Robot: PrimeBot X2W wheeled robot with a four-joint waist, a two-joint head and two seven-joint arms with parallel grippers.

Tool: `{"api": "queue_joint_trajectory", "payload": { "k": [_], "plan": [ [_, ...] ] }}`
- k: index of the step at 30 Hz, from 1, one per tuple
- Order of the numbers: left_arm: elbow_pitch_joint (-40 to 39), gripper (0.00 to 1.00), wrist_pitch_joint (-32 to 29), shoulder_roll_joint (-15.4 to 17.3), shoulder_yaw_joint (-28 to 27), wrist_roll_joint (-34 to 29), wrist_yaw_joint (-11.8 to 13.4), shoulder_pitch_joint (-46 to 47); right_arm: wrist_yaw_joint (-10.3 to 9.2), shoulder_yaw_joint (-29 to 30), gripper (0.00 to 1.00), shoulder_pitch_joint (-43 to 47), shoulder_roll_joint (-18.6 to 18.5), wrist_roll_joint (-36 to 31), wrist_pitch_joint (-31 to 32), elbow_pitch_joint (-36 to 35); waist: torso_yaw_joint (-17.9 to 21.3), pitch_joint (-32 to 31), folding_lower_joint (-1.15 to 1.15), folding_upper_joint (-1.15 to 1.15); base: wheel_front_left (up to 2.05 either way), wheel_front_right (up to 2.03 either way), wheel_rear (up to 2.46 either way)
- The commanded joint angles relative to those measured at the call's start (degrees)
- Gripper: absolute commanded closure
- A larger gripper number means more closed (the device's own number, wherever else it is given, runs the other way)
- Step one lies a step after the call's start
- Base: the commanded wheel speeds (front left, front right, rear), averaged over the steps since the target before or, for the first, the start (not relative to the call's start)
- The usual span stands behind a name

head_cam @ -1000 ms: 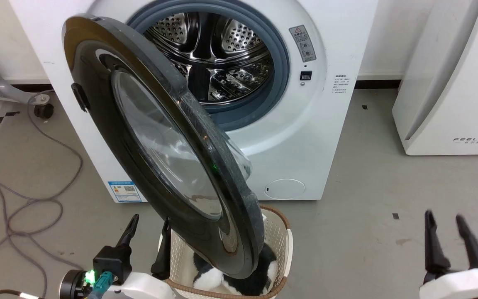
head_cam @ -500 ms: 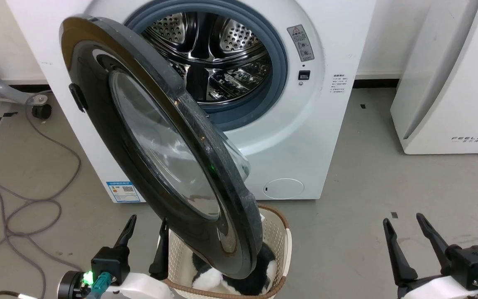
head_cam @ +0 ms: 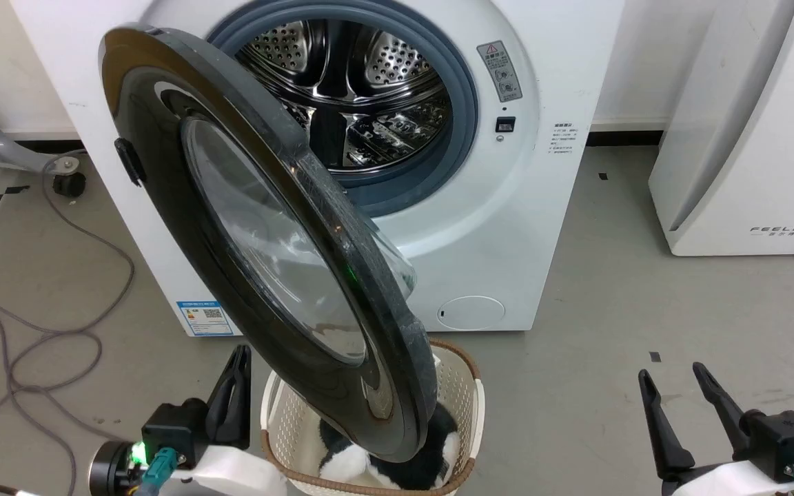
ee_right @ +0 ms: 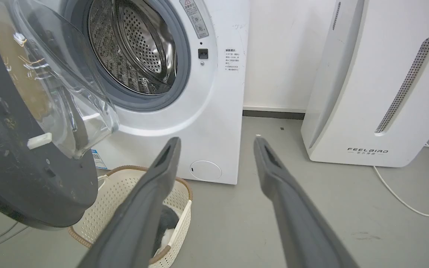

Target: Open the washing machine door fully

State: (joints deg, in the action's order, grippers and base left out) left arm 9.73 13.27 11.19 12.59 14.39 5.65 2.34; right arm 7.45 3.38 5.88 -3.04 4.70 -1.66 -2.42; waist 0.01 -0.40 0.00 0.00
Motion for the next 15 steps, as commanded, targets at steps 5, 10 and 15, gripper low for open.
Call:
{"api": "queue_joint_trajectory", "payload": {
  "k": [5,10,15],
  "plan": [
    [-4.6,1.00,0.6,0.2,-0.3,0.1,0.8,1.0,0.03,0.1,0.00,0.0,0.2,0.3,-0.1,0.5,-0.1,0.0,0.00,0.00,0.00,0.00,0.00],
    [-10.7,1.00,0.8,0.7,-0.8,-0.9,1.9,2.9,0.03,0.4,0.00,0.0,0.2,0.6,-0.2,1.0,-0.2,0.1,0.00,0.00,0.00,0.00,0.00],
    [-18.1,1.00,1.0,0.9,-1.0,-2.6,3.1,5.9,0.03,0.2,0.00,0.1,0.2,0.9,-0.2,1.4,-0.2,0.2,0.00,0.00,0.00,0.00,0.00]
  ]
}}
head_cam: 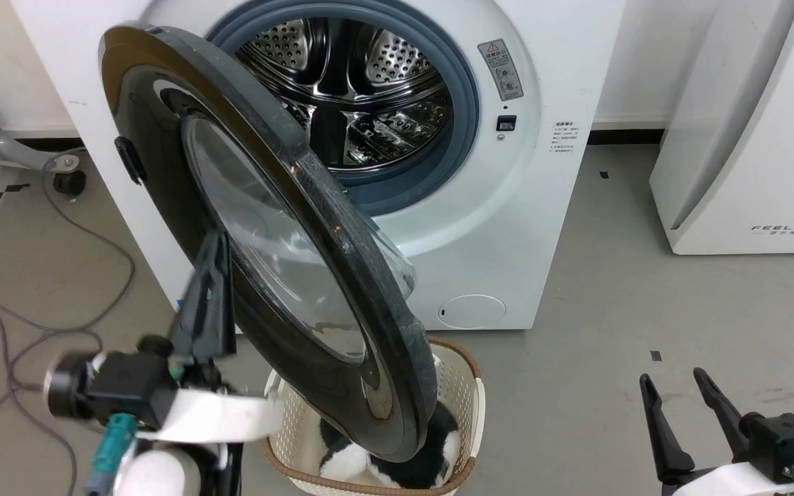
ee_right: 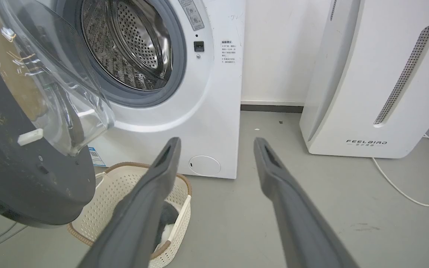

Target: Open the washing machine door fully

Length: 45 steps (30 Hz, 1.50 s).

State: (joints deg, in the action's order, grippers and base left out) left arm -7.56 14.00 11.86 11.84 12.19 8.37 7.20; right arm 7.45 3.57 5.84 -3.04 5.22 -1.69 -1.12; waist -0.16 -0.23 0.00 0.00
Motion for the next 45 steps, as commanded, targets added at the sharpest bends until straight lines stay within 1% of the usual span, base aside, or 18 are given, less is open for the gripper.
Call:
{"api": "queue_joint_trajectory", "payload": {
  "k": [1,5,7,11,15,19,20,23,25,26,30,36,40,45],
  "plan": [
    [-2.2,1.00,0.3,0.2,-0.3,-0.6,0.5,1.7,0.03,0.0,0.00,0.1,0.2,0.4,-0.2,0.2,0.0,0.0,0.00,0.00,0.00,0.00,0.00],
    [-7.9,1.00,0.5,-0.5,0.1,-1.7,0.9,4.9,0.03,-0.2,0.00,0.0,0.2,0.5,-0.1,0.4,0.1,0.1,0.00,0.00,0.00,0.00,0.00],
    [-10.5,1.00,0.6,-1.3,0.7,-1.7,0.8,6.6,0.03,-0.3,0.00,-0.1,0.2,0.6,-0.1,0.5,0.1,0.1,0.00,0.00,0.00,0.00,0.00],
    [-14.3,1.00,0.8,-2.7,3.3,-2.6,-0.2,9.6,0.03,-0.2,0.00,-0.1,0.2,0.6,-0.2,0.5,0.2,0.3,0.00,0.00,0.00,0.00,0.00],
    [-15.3,1.00,0.6,-4.2,8.1,-2.9,-2.6,12.3,0.03,-0.1,0.00,0.0,0.2,0.7,-0.4,0.6,0.2,0.6,0.00,0.00,0.00,0.00,0.00],
    [-14.0,1.00,-0.5,-5.8,14.9,-2.3,-5.9,14.1,0.03,0.3,0.00,0.5,0.2,1.1,-0.6,0.8,-0.1,0.7,0.00,0.00,0.00,0.00,0.00],
    [-12.8,1.00,-1.6,-6.4,18.2,-2.0,-7.3,14.5,0.03,0.4,0.00,0.8,0.2,1.4,-0.7,1.0,-0.3,0.8,0.00,0.00,0.00,0.00,0.00],
    [-10.6,1.00,-4.3,-7.0,22.9,-1.4,-9.1,14.4,0.03,0.4,0.00,0.9,0.2,1.7,-0.8,1.2,-0.4,0.8,0.00,0.00,0.00,0.00,0.00],
    [-9.2,1.00,-6.6,-7.3,25.6,-1.0,-9.8,13.8,0.03,0.4,0.00,0.9,0.2,1.8,-0.9,1.4,-0.4,0.7,0.00,0.00,0.00,0.00,0.00],
    [-9.2,1.00,-6.6,-7.3,25.6,-1.0,-9.8,13.8,0.03,0.4,0.00,0.9,0.2,1.8,-0.9,1.4,-0.4,0.7,0.00,0.00,0.00,0.00,0.00],
    [-6.7,1.00,-12.0,-7.4,29.0,0.1,-9.6,11.3,0.03,0.4,0.00,1.0,0.2,2.0,-0.9,1.7,-0.4,0.3,0.00,0.00,0.00,0.00,0.00],
    [-4.4,1.00,-18.7,-5.9,29.7,0.9,-7.3,7.2,0.03,0.4,0.00,1.3,0.2,2.3,-0.9,2.1,-0.4,0.2,0.00,0.00,0.00,0.00,0.00],
    [-1.2,1.00,-20.3,-5.4,29.5,1.5,-6.7,6.6,0.03,0.3,0.00,1.3,0.2,2.5,-1.0,2.3,-0.4,0.4,0.00,0.00,0.00,0.00,0.00],
    [6.2,1.00,-19.8,-6.3,29.0,2.1,-6.3,8.4,0.03,0.0,0.00,1.1,0.2,2.7,-1.0,2.7,-0.3,0.6,0.00,0.00,0.00,0.00,0.00]
  ]
}}
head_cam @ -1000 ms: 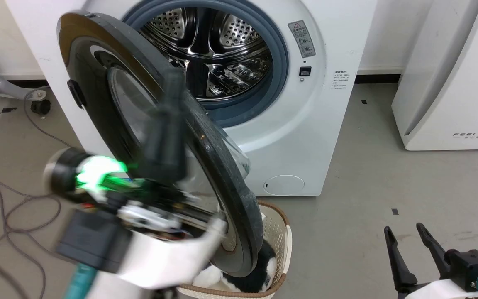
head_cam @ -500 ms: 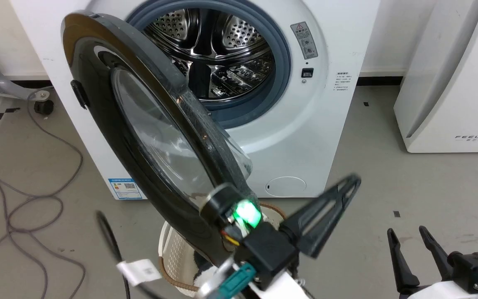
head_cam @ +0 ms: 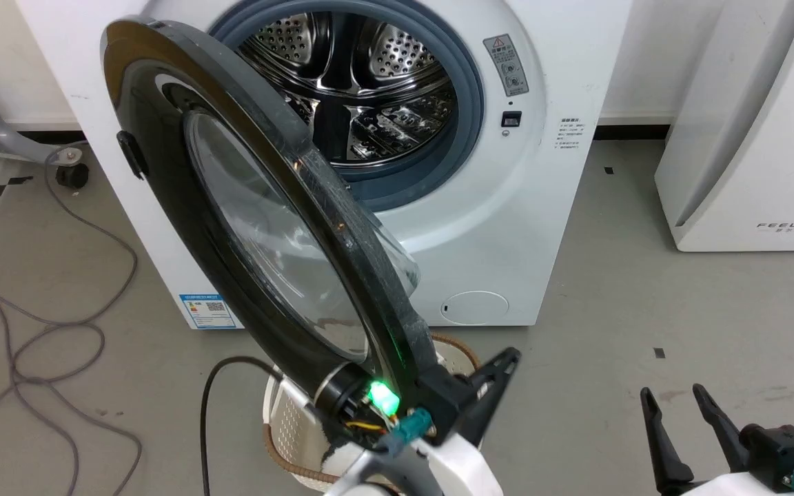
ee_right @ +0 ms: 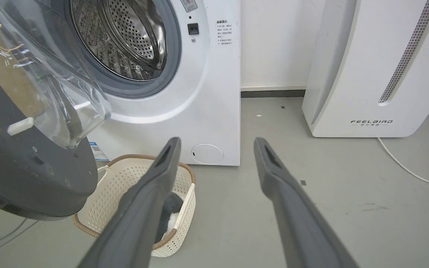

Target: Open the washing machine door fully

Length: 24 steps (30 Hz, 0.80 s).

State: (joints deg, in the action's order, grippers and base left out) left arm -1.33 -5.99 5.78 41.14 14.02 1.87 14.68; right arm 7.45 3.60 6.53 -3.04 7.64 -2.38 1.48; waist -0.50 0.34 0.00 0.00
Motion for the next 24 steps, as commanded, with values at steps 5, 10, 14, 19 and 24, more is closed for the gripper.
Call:
{"api": "queue_joint_trajectory", "payload": {
  "k": [5,10,14,19,24],
  "plan": [
    [6.9,1.00,1.8,-1.2,-1.4,0.8,1.4,3.6,0.03,-0.4,0.00,0.1,0.2,0.4,-0.4,0.5,0.3,0.2,0.00,0.00,0.00,0.00,0.00],
    [11.6,1.00,3.3,-1.9,-2.0,1.4,2.6,5.6,0.03,-0.8,0.00,0.1,0.2,0.7,-0.4,1.1,0.6,0.5,0.00,0.00,0.00,0.00,0.00],
    [13.9,1.00,4.0,-2.2,-2.2,2.3,3.5,6.1,0.03,-0.8,0.00,0.0,0.2,0.9,-0.5,1.5,0.5,0.8,0.00,0.00,0.00,0.00,0.00],
    [14.7,1.00,4.7,-2.3,-2.9,3.0,4.6,5.9,0.03,-0.8,0.00,-0.2,0.2,1.1,-0.5,1.9,0.1,1.0,0.00,0.00,0.00,0.00,0.00],
    [12.3,1.00,4.9,-1.1,-3.5,3.7,5.5,3.7,0.03,-1.0,0.00,-0.3,0.2,1.3,-0.4,2.5,-0.2,0.8,0.00,0.00,0.00,0.00,0.00]
  ]
}}
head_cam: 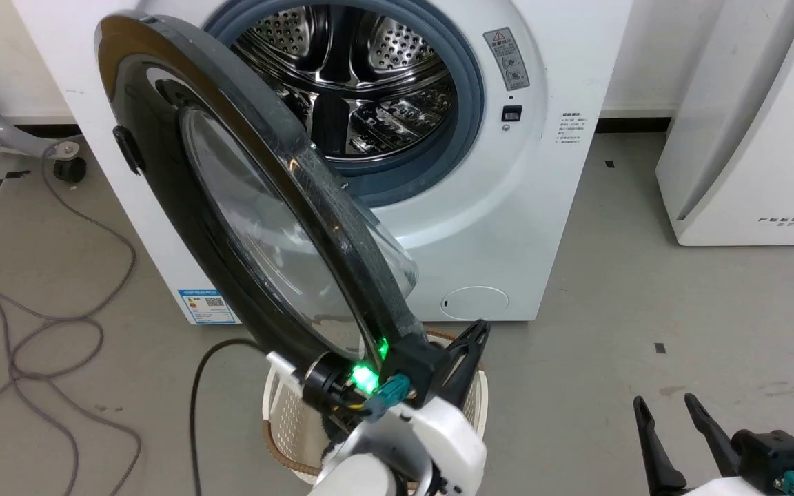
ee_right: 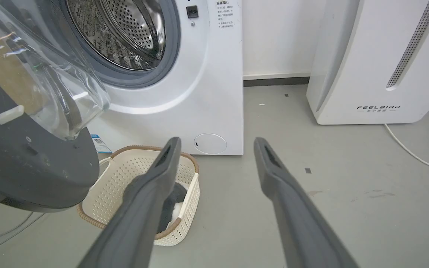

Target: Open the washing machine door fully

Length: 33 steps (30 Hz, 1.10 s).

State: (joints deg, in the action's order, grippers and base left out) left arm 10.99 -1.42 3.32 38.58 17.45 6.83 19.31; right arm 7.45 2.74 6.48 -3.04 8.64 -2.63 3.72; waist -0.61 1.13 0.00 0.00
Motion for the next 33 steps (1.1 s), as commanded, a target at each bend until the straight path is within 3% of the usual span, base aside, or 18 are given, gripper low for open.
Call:
{"api": "queue_joint_trajectory", "payload": {
  "k": [1,21,33],
  "plan": [
    [-1.0,1.00,0.2,1.7,-0.9,0.4,0.7,-1.6,0.03,-0.2,0.00,-0.2,0.2,0.4,-0.1,0.3,-0.1,-0.1,0.00,0.00,0.00,0.00,0.00],
    [-22.3,1.00,-5.5,10.8,-3.2,1.6,7.6,-16.7,0.03,0.0,0.00,0.5,0.2,1.3,0.0,2.0,-2.3,-1.6,0.00,0.00,0.00,0.00,0.00],
    [-30.1,1.00,-6.0,14.3,-5.8,0.6,12.6,-23.0,0.03,0.4,0.00,1.4,0.2,1.4,0.4,2.4,-7.8,-2.4,0.00,0.00,0.00,0.00,0.00]
  ]
}}
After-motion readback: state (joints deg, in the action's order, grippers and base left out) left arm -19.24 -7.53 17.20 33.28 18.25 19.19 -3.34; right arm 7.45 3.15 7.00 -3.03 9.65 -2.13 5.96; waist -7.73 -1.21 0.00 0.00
